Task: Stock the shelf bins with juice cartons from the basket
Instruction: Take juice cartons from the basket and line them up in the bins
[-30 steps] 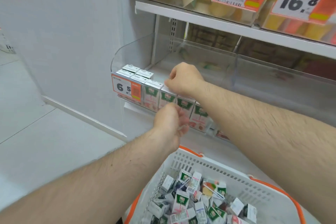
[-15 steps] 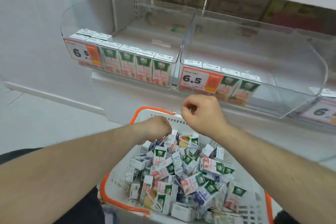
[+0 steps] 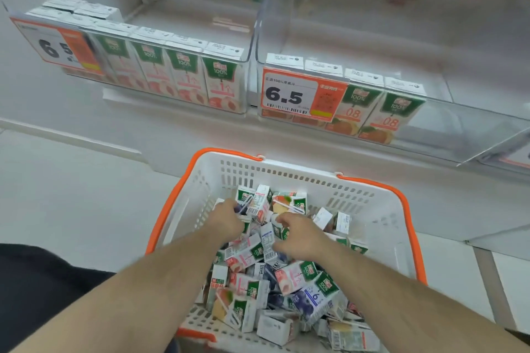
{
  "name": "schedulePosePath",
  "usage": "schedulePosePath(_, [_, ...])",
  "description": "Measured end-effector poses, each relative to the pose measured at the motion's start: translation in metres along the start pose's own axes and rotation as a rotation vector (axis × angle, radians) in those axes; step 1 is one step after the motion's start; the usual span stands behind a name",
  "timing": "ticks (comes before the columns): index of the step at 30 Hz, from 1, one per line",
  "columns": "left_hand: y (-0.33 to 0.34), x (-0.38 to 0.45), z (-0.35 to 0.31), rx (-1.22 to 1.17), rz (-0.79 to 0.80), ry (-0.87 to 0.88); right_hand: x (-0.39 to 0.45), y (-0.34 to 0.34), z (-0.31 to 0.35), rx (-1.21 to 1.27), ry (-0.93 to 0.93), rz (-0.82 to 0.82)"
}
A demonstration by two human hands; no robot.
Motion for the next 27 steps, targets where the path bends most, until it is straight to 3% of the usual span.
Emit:
schedulePosePath(2, [0.012,0.004,0.005,-0.071,0.049,-0.018,0.006,0.016,-0.001,-0.130,-0.040,0.121])
schedulePosePath(5, [0.022,0.010,0.009,-0.135,0.053,-0.020,0.014,0.032,-0.003,-0.231,-0.087,0.177])
schedulePosePath(12, [0.010,0.010,0.019,-0.166,-0.036,-0.018,0.009,0.006,-0.008,-0.276,-0.144,0.053])
schedulePosePath(20, [-0.048,-0.025,-0.044,-0.673,-0.150,-0.016,-0.057,-0.103,0.015,-0.150,-0.197,-0.123])
schedulePosePath(24, [-0.050,-0.055,-0.094,-1.029,0.166,-0.100,-0.100,-0.151,0.031,-0.192,-0.274,-0.279])
schedulePosePath(27, [-0.048,-0.085,-0.125,-1.052,0.347,-0.166,-0.128,-0.175,0.036,-0.178,-0.276,-0.369])
Point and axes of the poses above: each hand's wrist, its own x-axis towards the middle knuckle, its own y-axis out of the palm, z = x × y, the point moved 4 cm from there along x, towards the middle knuckle, and after that the axes turned 11 degrees about -z, right-handed, at the moved point
